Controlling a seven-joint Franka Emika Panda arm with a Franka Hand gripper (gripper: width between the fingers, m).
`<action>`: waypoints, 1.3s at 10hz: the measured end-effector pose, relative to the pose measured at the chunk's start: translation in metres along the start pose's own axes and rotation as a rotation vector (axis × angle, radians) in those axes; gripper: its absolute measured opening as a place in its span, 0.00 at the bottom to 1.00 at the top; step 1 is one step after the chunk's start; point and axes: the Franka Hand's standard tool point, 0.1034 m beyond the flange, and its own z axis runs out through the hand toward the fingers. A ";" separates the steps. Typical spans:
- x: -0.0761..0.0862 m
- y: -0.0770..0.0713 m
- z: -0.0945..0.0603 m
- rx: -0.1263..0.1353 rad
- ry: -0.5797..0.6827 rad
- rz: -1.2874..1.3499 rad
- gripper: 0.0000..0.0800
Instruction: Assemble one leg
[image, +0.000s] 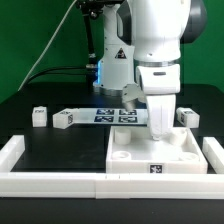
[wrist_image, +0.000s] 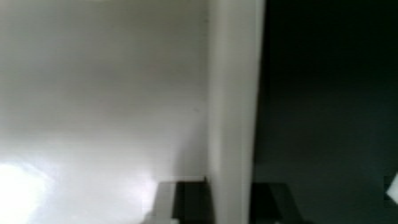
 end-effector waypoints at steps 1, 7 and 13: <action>0.001 0.009 -0.001 -0.005 -0.005 -0.019 0.08; 0.005 0.014 0.000 -0.010 0.001 -0.025 0.08; 0.013 0.024 0.000 -0.022 0.008 -0.017 0.08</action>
Offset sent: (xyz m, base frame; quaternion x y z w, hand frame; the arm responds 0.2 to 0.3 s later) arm 0.0000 0.0000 0.0000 0.0000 0.0000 0.0000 1.0000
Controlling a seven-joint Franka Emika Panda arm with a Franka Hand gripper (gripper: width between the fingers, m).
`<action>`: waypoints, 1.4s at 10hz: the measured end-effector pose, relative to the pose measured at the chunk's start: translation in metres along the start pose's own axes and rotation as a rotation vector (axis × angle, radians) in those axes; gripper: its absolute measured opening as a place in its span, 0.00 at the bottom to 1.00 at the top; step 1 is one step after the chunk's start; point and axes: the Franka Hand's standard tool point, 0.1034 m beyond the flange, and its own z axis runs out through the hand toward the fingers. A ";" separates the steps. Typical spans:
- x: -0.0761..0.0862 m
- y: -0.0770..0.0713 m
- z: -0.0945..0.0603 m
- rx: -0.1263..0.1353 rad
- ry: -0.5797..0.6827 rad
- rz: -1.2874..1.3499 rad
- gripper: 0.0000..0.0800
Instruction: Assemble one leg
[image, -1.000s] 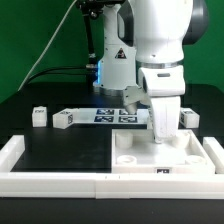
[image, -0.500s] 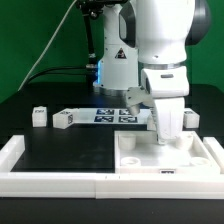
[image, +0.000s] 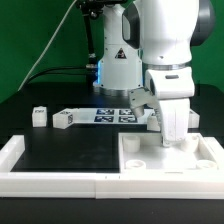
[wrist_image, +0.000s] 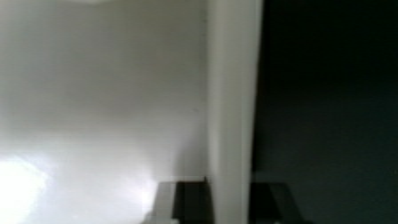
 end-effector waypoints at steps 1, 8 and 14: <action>0.000 0.000 0.000 0.000 0.000 0.001 0.20; -0.001 0.000 0.000 0.001 0.000 0.003 0.80; 0.023 -0.032 -0.037 -0.023 -0.027 0.204 0.81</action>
Offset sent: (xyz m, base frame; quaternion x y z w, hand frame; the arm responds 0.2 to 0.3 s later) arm 0.0000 0.0000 0.0000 0.0000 0.0000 0.0000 1.0000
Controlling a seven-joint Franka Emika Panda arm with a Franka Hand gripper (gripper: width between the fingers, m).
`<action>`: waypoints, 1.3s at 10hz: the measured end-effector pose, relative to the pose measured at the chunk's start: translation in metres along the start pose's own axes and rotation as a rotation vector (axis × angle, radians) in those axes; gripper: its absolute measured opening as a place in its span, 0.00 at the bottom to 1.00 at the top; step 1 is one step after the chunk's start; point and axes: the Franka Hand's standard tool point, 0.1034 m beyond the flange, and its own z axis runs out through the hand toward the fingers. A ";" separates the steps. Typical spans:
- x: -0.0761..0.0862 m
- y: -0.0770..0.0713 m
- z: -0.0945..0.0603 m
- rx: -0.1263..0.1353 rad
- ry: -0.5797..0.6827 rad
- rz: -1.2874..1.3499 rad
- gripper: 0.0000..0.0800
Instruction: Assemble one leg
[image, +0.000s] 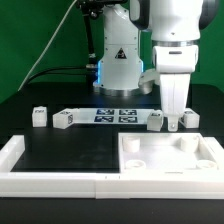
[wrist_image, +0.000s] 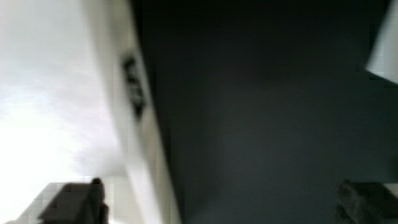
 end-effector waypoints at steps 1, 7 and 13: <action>0.002 -0.003 -0.002 -0.002 -0.001 0.029 0.81; 0.004 -0.006 -0.001 0.006 0.005 0.426 0.81; 0.048 -0.067 0.014 0.054 -0.028 1.170 0.81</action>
Offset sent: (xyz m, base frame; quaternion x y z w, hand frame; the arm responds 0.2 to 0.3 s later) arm 0.0000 0.0000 0.0000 0.0000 0.0000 0.0000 1.0000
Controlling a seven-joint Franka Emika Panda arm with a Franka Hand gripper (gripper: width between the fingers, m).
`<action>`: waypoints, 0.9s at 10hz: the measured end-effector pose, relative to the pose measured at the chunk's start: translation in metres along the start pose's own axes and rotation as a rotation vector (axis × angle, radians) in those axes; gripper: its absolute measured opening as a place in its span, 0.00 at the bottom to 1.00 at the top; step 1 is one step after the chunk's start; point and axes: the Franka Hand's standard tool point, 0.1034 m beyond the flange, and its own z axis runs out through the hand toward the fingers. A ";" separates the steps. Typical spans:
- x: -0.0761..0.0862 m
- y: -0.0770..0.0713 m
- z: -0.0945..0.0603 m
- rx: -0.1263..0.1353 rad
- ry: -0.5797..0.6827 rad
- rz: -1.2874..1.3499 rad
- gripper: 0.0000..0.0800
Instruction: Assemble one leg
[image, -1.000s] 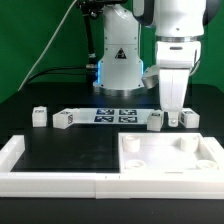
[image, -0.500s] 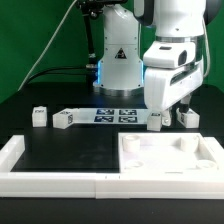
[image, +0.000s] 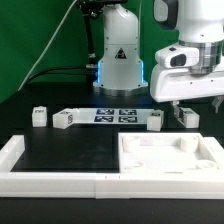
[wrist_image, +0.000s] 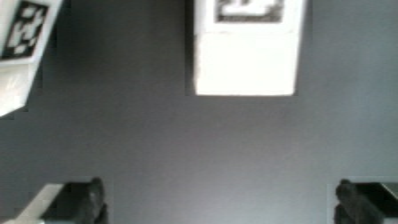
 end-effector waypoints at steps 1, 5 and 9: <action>0.000 0.001 0.000 0.001 -0.004 -0.005 0.81; -0.002 0.006 -0.001 -0.001 -0.083 -0.018 0.81; -0.014 0.000 0.005 -0.012 -0.476 0.000 0.81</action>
Offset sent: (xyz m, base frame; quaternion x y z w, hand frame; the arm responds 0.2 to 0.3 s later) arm 0.0000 0.0000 0.0000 0.0000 0.0000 0.0000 1.0000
